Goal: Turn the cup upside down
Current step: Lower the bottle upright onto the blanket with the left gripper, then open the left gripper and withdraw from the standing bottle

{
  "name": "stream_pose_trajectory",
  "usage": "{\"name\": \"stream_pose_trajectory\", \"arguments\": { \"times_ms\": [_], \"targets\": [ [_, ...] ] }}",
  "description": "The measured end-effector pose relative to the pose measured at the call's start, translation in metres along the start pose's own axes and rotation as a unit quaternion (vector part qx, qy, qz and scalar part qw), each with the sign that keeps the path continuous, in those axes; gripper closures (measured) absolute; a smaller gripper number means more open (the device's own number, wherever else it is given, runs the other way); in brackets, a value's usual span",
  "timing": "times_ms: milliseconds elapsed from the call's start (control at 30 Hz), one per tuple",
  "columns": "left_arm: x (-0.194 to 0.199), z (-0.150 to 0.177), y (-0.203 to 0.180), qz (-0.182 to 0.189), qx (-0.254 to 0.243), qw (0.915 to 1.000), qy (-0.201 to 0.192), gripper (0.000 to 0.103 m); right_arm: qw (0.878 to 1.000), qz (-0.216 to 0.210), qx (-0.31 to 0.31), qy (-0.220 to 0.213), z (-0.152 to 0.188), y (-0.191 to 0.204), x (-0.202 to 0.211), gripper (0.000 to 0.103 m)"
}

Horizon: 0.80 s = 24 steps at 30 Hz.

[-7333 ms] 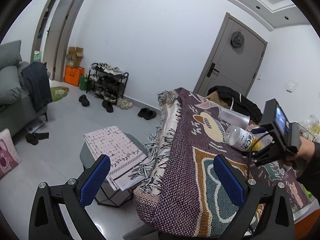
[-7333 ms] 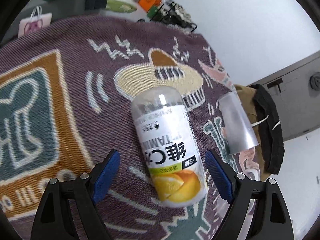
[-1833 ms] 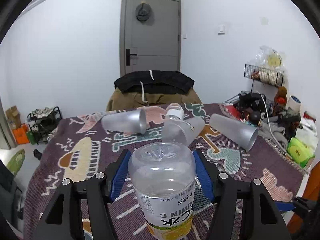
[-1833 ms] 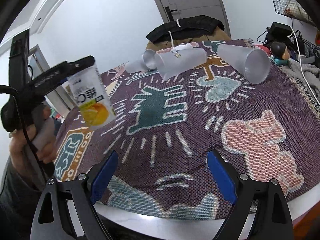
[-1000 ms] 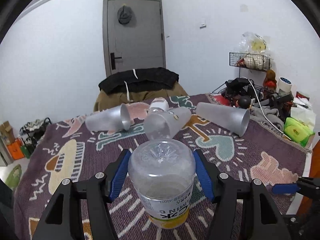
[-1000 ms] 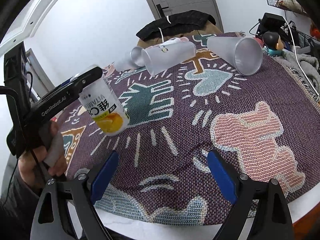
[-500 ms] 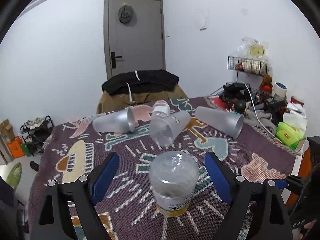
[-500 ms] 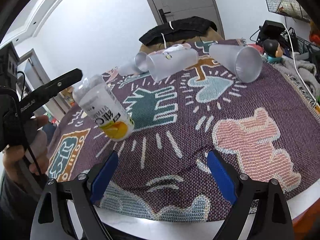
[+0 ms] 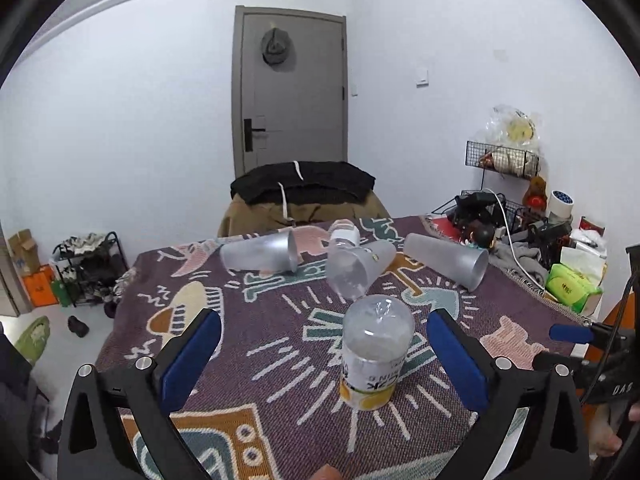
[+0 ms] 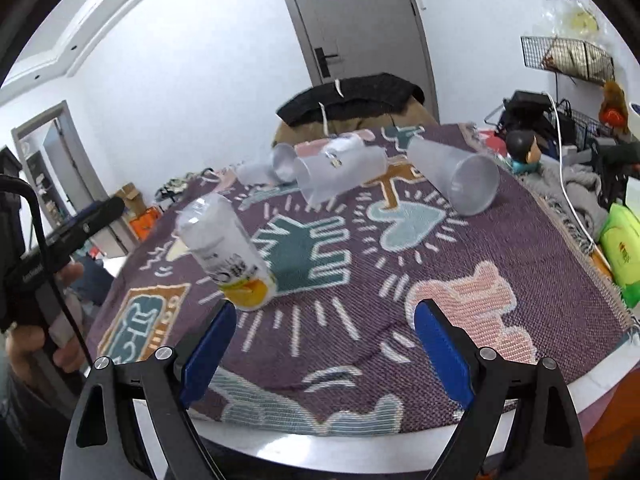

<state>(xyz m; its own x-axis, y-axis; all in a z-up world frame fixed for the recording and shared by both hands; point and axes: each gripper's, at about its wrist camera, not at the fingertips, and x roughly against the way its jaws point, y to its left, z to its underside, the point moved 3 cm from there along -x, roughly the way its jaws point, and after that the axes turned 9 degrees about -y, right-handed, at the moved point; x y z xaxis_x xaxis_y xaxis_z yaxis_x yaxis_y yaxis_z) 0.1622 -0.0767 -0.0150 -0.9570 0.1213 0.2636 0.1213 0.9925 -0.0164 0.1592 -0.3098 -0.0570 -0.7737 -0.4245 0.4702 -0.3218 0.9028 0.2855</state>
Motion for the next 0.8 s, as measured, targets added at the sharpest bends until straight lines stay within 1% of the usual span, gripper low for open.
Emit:
{"name": "stream_pose_trajectory", "arguments": {
  "times_ms": [33,167,400,533,667,733,800],
  "targets": [
    [0.004,0.001,0.001,-0.001,0.001,1.0000,-0.001,0.000,1.000,-0.004,0.003,-0.003,-0.002,0.004,0.002,0.012],
    [0.019,0.002,0.001,0.011,0.006,0.9999,0.003,0.000,1.000,-0.003,0.023,-0.009,-0.005,0.016,0.006,0.001],
    [0.044,0.008,0.008,-0.009,0.019,0.9998,-0.002,0.000,0.999,0.001,0.049,-0.018,-0.007,0.031,0.013,0.001],
    [0.058,0.016,0.010,-0.019,0.019,0.9996,-0.008,0.000,0.998,0.001,0.063,-0.022,-0.006,0.039,0.016,0.001],
    [0.066,0.021,0.015,-0.030,0.026,0.9992,-0.007,0.000,0.997,-0.017,0.067,-0.031,-0.004,0.047,0.021,0.001],
    [0.071,0.024,0.018,-0.036,0.035,0.9987,-0.012,0.000,0.996,-0.010,0.076,-0.036,-0.002,0.050,0.024,0.000],
    [0.077,0.028,0.021,-0.043,0.039,0.9982,-0.013,0.000,0.996,-0.006,0.082,-0.031,0.000,0.052,0.024,0.000]
  ]
}}
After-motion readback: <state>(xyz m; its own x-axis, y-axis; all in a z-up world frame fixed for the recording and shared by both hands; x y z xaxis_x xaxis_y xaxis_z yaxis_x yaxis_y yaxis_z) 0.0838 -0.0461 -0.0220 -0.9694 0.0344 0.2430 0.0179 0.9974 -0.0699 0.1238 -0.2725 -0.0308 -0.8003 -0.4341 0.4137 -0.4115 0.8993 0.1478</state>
